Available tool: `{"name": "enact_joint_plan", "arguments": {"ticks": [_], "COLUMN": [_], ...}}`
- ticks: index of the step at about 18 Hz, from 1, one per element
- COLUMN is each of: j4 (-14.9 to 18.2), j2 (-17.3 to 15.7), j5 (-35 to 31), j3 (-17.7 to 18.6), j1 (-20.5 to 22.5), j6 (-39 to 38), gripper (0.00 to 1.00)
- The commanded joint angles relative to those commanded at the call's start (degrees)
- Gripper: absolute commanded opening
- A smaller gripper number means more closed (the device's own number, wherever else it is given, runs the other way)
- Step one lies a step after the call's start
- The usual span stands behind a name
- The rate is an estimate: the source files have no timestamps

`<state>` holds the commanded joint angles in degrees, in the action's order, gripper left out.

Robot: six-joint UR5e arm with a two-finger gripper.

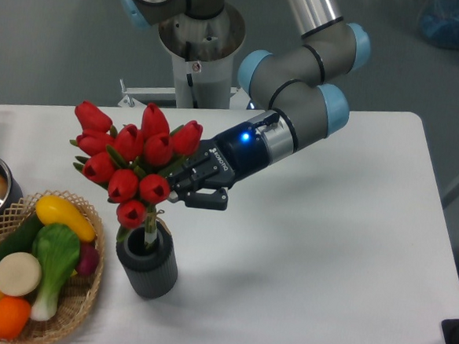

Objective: Insert the flowers into the vase
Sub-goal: 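Lower the tulip stems into the grey vase opening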

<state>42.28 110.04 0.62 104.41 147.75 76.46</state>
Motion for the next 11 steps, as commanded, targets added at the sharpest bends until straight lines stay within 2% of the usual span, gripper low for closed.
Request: {"name": "enact_joint_plan", "arguments": {"ticks": [11], "j4": [0.0], "j2": [2.55], "j5": [-0.09], "j3": [1.85], "j1": [-1.06], "j6": [2.98], "gripper": [0.05]}}
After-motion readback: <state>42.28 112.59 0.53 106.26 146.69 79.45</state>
